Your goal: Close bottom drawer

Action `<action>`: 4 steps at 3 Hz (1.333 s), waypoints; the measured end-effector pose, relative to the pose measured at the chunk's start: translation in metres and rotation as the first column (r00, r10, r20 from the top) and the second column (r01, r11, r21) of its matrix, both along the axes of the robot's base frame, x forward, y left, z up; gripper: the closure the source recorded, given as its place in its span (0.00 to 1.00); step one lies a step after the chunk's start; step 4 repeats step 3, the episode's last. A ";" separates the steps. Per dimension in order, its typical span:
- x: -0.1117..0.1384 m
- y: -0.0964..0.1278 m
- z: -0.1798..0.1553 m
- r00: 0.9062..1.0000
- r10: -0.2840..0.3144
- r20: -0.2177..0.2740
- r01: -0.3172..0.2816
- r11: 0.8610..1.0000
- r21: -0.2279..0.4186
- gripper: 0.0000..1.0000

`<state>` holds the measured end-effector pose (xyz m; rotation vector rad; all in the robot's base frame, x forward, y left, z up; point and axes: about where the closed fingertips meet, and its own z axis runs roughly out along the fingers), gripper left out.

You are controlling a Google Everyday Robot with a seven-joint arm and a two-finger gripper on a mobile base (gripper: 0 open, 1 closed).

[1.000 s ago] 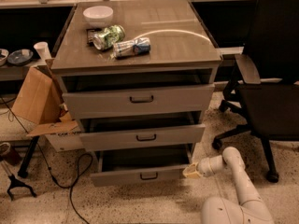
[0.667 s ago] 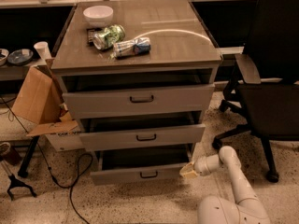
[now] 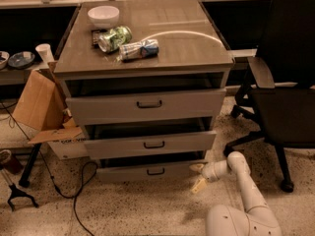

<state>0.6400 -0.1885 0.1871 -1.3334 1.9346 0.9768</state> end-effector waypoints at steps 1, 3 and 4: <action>0.015 0.002 0.004 0.999 -0.042 -0.006 0.042 0.999 -0.013 0.00; 0.024 0.010 0.005 0.998 -0.063 -0.028 0.062 0.998 -0.022 0.00; 0.024 0.010 0.005 0.998 -0.063 -0.028 0.062 0.998 -0.022 0.00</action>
Offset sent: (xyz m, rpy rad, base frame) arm 0.0579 -0.0064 0.0005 -0.0315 0.0262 -0.0842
